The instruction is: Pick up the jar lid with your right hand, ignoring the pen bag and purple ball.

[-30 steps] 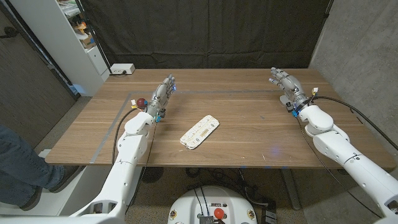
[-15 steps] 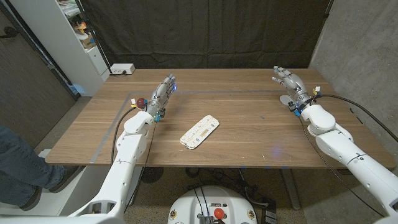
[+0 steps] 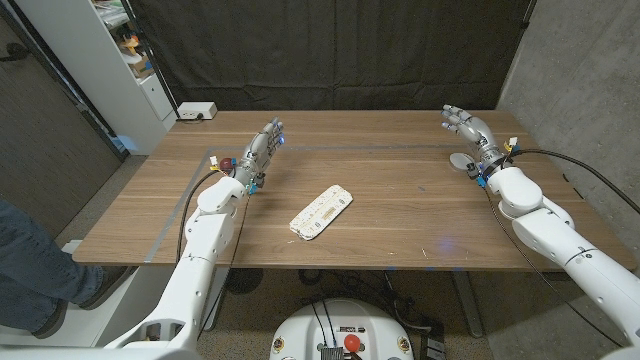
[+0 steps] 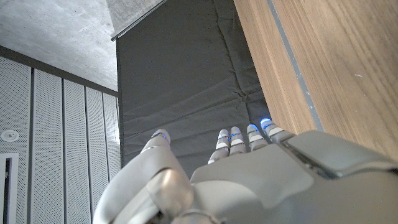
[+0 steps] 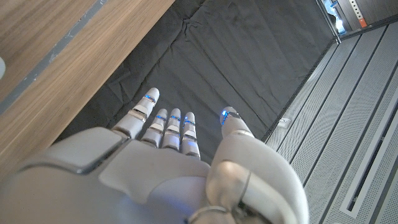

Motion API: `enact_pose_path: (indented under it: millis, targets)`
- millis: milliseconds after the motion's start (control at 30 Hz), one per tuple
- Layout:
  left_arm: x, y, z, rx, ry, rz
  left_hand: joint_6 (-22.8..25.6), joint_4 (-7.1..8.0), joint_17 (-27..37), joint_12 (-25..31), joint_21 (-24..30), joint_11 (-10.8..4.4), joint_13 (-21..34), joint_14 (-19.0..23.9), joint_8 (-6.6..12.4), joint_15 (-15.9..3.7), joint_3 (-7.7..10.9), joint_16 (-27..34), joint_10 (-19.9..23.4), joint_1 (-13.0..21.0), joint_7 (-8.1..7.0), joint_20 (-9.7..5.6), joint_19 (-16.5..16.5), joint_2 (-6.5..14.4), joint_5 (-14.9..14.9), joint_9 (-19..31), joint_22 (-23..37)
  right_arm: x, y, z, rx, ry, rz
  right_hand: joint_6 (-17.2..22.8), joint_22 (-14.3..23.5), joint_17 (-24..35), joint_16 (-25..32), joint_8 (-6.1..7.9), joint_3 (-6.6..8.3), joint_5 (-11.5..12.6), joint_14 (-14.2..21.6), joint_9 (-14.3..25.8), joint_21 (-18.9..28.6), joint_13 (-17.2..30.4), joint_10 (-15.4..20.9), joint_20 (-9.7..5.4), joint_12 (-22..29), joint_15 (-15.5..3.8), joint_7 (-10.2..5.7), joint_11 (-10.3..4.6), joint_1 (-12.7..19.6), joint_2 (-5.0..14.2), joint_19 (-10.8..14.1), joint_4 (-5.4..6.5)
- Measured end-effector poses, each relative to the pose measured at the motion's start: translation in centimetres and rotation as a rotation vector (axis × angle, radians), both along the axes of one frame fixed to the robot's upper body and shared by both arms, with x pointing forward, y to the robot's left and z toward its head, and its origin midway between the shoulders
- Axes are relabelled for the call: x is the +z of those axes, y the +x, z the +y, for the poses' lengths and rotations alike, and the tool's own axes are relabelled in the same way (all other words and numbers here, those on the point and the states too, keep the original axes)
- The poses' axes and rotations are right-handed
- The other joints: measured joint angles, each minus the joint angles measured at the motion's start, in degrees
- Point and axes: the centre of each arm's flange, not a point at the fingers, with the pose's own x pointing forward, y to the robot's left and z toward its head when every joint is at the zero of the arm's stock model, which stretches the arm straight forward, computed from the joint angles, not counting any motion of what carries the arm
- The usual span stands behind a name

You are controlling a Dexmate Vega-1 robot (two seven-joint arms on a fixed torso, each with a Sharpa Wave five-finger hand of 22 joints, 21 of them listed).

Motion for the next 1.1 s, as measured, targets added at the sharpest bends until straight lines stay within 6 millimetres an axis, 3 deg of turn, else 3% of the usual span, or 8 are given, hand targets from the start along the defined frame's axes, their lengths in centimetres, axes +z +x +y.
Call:
enact_pose_path:
  millis: [1100]
  targets:
    - [-0.1,-0.4,0.5,-0.002,0.002,-0.005,0.3,-0.40,0.0,0.3,-0.2,0.22,0.0,0.2,0.00,-0.20,-0.06,0.0,0.2,-0.1,-0.31,0.29,0.3,0.1,0.0,0.0,0.0,1.3,-1.0,-0.5,-0.124,-0.131,-0.036,0.0,0.0,0.0,0.0,0.00,0.00,0.0,0.3,0.0,0.0,0.0,0.0,-0.20,0.0,-0.31,0.00,0.00,0.5,0.06,0.2,0.00]
